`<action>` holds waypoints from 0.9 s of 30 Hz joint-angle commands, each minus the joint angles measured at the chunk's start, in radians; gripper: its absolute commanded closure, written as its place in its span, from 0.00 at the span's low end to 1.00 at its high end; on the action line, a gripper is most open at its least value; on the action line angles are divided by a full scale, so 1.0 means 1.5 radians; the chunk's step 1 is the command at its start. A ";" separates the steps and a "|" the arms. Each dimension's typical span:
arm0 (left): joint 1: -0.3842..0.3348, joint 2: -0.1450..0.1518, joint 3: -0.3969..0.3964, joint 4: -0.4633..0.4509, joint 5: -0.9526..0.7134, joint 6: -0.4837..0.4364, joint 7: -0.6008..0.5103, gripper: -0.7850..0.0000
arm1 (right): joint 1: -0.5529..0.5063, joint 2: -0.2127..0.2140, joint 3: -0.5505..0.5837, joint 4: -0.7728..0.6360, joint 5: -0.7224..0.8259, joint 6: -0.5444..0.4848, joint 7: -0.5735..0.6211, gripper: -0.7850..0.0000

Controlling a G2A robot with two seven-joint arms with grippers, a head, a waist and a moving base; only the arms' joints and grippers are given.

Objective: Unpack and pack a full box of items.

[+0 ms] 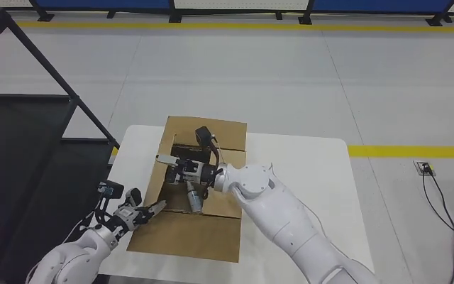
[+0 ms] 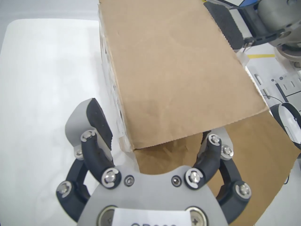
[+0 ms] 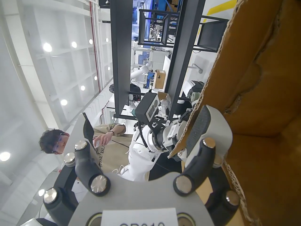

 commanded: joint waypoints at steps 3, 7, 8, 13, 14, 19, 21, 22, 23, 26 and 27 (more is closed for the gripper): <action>0.003 -0.002 -0.011 0.004 -0.034 0.010 0.019 0.00 | 0.002 -0.004 0.000 0.007 -0.002 -0.022 0.008 0.00; 0.025 -0.002 -0.039 -0.005 -0.061 0.018 0.036 0.00 | -0.001 -0.001 0.004 -0.001 -0.028 -0.046 0.003 0.00; 0.031 -0.002 -0.047 -0.008 -0.066 0.021 0.040 0.00 | -0.004 0.001 0.007 -0.006 -0.037 -0.053 0.000 0.00; 0.051 -0.001 -0.084 -0.006 -0.088 0.043 0.050 0.00 | -0.029 0.020 0.040 -0.060 -0.086 -0.088 -0.017 0.00; 0.051 -0.001 -0.092 -0.002 -0.091 0.046 0.050 0.00 | -0.037 0.026 0.052 -0.075 -0.097 -0.093 -0.020 0.00; 0.049 0.000 -0.117 0.015 -0.111 0.051 0.039 0.00 | -0.094 0.058 0.117 -0.174 -0.157 -0.085 -0.037 0.00; 0.046 0.001 -0.122 0.020 -0.119 0.050 0.034 0.00 | -0.117 0.069 0.141 -0.216 -0.181 -0.060 -0.041 0.00; 0.044 0.001 -0.125 0.022 -0.121 0.050 0.032 0.00 | -0.129 0.074 0.153 -0.235 -0.194 -0.047 -0.046 0.00; 0.043 0.001 -0.126 0.023 -0.122 0.050 0.030 0.00 | -0.139 0.078 0.162 -0.252 -0.207 -0.030 -0.049 0.00; 0.040 0.001 -0.131 0.025 -0.122 0.053 0.029 0.00 | -0.166 0.089 0.185 -0.297 -0.230 0.016 -0.046 0.00; 0.039 0.001 -0.132 0.026 -0.122 0.054 0.029 0.00 | -0.171 0.092 0.191 -0.309 -0.238 0.031 -0.044 0.00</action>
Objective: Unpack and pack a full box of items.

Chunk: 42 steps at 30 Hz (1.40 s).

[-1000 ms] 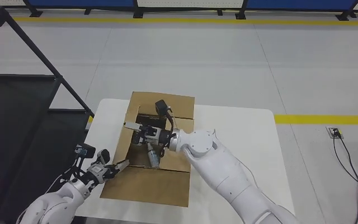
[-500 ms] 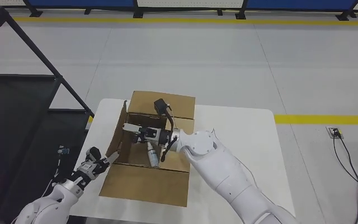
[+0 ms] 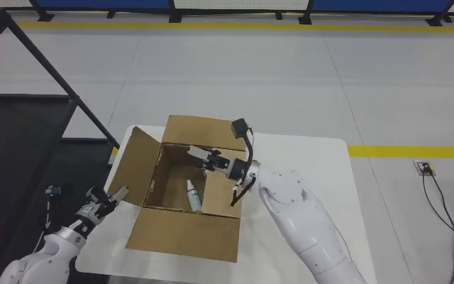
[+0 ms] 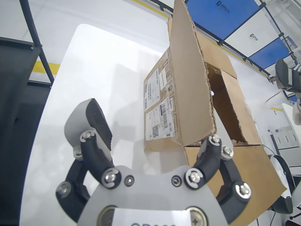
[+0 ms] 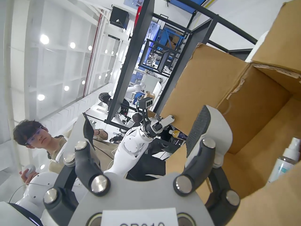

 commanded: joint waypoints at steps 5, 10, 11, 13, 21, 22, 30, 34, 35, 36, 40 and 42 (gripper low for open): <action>-0.007 0.000 -0.010 0.008 -0.004 0.015 -0.002 0.00 | -0.026 0.013 0.027 -0.042 -0.033 0.066 0.003 0.00; -0.011 0.000 -0.018 0.017 -0.010 0.023 -0.005 0.00 | -0.029 0.020 0.035 -0.043 -0.053 0.102 0.007 0.00; -0.012 0.001 -0.019 0.018 -0.011 0.023 -0.006 0.00 | -0.028 0.021 0.036 -0.042 -0.057 0.108 0.006 0.00; -0.012 0.000 -0.021 0.020 -0.012 0.026 -0.005 0.00 | -0.027 0.023 0.038 -0.038 -0.068 0.118 0.003 0.00; -0.019 0.000 -0.026 0.029 -0.013 0.046 -0.006 0.00 | -0.028 0.034 0.056 -0.031 -0.118 0.150 -0.022 0.00; -0.021 0.000 -0.025 0.031 -0.013 0.048 -0.006 0.00 | -0.030 0.035 0.060 -0.032 -0.121 0.153 -0.024 0.00; -0.035 0.000 -0.019 0.053 -0.016 0.060 -0.011 0.00 | -0.052 0.049 0.100 -0.056 -0.122 0.159 -0.025 0.00; -0.048 -0.001 -0.009 0.071 -0.004 0.078 -0.018 0.00 | -0.073 0.055 0.121 -0.077 -0.107 0.135 -0.038 0.00; -0.052 -0.001 -0.003 0.079 -0.001 0.083 -0.023 0.00 | -0.078 0.056 0.127 -0.082 -0.101 0.127 -0.042 0.00; -0.057 -0.001 0.002 0.089 0.003 0.087 -0.031 0.00 | -0.083 0.057 0.132 -0.086 -0.095 0.119 -0.045 0.00; -0.085 0.001 0.028 0.124 0.027 0.095 -0.065 0.00 | -0.103 0.062 0.148 -0.106 -0.069 0.079 -0.054 0.00; -0.101 0.001 0.044 0.144 0.043 0.097 -0.079 0.00 | -0.115 0.064 0.158 -0.118 -0.053 0.055 -0.057 0.00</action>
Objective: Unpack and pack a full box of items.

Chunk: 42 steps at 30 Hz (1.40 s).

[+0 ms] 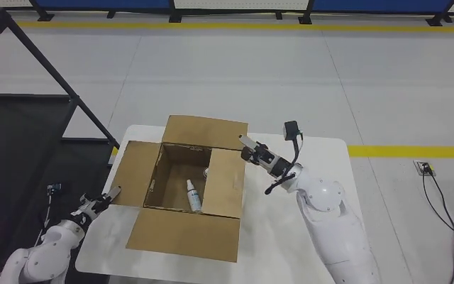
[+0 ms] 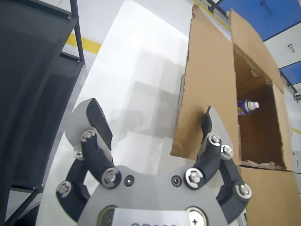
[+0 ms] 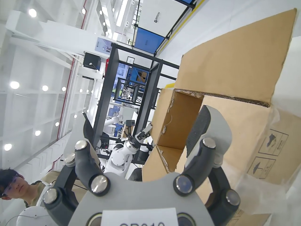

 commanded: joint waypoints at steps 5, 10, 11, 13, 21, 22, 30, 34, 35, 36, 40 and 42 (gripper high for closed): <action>-0.042 0.000 0.045 0.053 0.042 -0.003 -0.039 0.00 | -0.035 0.007 0.025 -0.034 0.059 -0.073 0.003 0.00; -0.055 0.001 0.065 0.063 0.065 -0.032 -0.051 0.00 | -0.057 0.011 0.043 -0.049 0.100 -0.127 -0.009 0.00; -0.056 0.001 0.066 0.062 0.067 -0.037 -0.048 0.00 | -0.061 0.011 0.047 -0.051 0.116 -0.140 -0.013 0.00; -0.057 0.002 0.069 0.061 0.075 -0.044 -0.051 0.00 | -0.069 0.013 0.056 -0.055 0.143 -0.164 -0.017 0.00; -0.042 0.008 0.013 0.021 0.064 -0.030 -0.025 0.00 | -0.083 0.016 0.068 -0.059 0.185 -0.191 -0.011 0.00; -0.033 0.009 -0.004 0.000 0.058 -0.029 -0.018 0.00 | -0.083 0.016 0.068 -0.059 0.185 -0.191 -0.011 0.00; 0.033 0.018 -0.142 -0.164 0.006 -0.057 -0.014 0.00 | -0.083 0.016 0.068 -0.059 0.185 -0.191 -0.011 0.00; 0.034 0.024 -0.178 -0.209 -0.039 -0.121 -0.049 0.00 | -0.083 0.016 0.068 -0.059 0.185 -0.191 -0.011 0.00; 0.030 0.025 -0.176 -0.220 -0.053 -0.141 -0.065 0.00 | -0.083 0.016 0.068 -0.059 0.185 -0.191 -0.011 0.00; 0.024 0.027 -0.174 -0.222 -0.066 -0.153 -0.081 0.00 | -0.083 0.016 0.068 -0.059 0.185 -0.191 -0.011 0.00; -0.024 0.033 -0.120 -0.223 -0.114 -0.180 -0.151 0.00 | -0.093 0.018 0.067 -0.072 0.180 -0.187 -0.007 0.00; -0.057 0.035 -0.071 -0.214 -0.126 -0.183 -0.184 0.00 | -0.105 0.024 0.076 -0.090 0.164 -0.190 0.025 0.00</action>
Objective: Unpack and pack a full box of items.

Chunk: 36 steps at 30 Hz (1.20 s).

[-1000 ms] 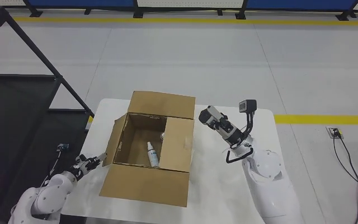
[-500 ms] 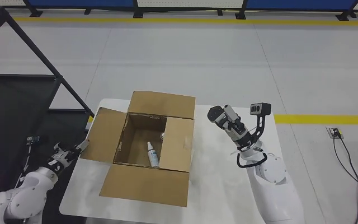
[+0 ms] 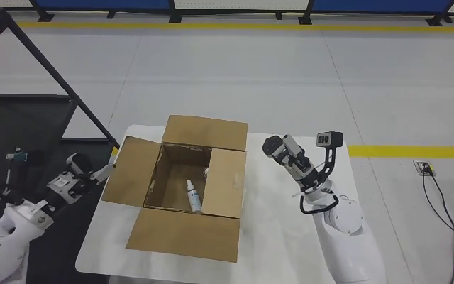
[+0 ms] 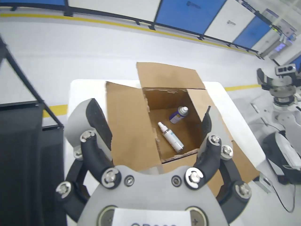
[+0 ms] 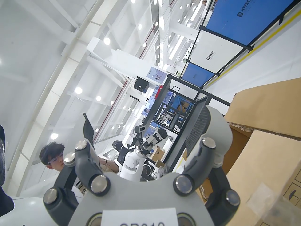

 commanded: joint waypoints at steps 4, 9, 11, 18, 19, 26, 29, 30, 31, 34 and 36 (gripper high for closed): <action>-0.101 -0.002 0.148 0.053 -0.030 0.032 -0.066 0.00 | -0.026 0.019 0.044 -0.033 -0.030 0.048 0.097 0.00; -0.201 -0.013 0.287 0.138 -0.061 0.069 -0.112 0.00 | -0.075 0.041 0.091 -0.062 -0.058 0.118 0.217 0.00; -0.238 -0.017 0.331 0.171 -0.075 0.077 -0.148 0.00 | -0.086 0.047 0.102 -0.064 -0.071 0.149 0.248 0.00; -0.263 -0.019 0.356 0.190 -0.074 0.078 -0.177 0.00 | -0.086 0.047 0.102 -0.064 -0.071 0.149 0.248 0.00; -0.263 -0.019 0.356 0.190 -0.074 0.078 -0.177 0.00 | -0.086 0.047 0.102 -0.064 -0.071 0.149 0.248 0.00; -0.250 -0.021 0.374 0.183 -0.067 0.093 -0.138 0.00 | -0.141 0.057 0.095 -0.100 -0.267 0.104 0.168 0.00; -0.255 -0.023 0.384 0.186 -0.073 0.100 -0.133 0.00 | -0.168 0.060 0.065 -0.111 -0.415 0.104 0.122 0.00; -0.257 -0.023 0.386 0.187 -0.075 0.101 -0.132 0.00 | -0.172 0.060 0.055 -0.115 -0.448 0.116 0.094 0.00; -0.259 -0.023 0.388 0.188 -0.076 0.102 -0.133 0.00 | -0.174 0.059 0.051 -0.117 -0.464 0.125 0.064 0.00; -0.266 -0.024 0.394 0.191 -0.078 0.107 -0.132 0.00 | -0.174 0.059 0.051 -0.117 -0.464 0.125 0.064 0.00; -0.269 -0.024 0.396 0.192 -0.079 0.109 -0.132 0.00 | -0.174 0.059 0.051 -0.117 -0.464 0.125 0.064 0.00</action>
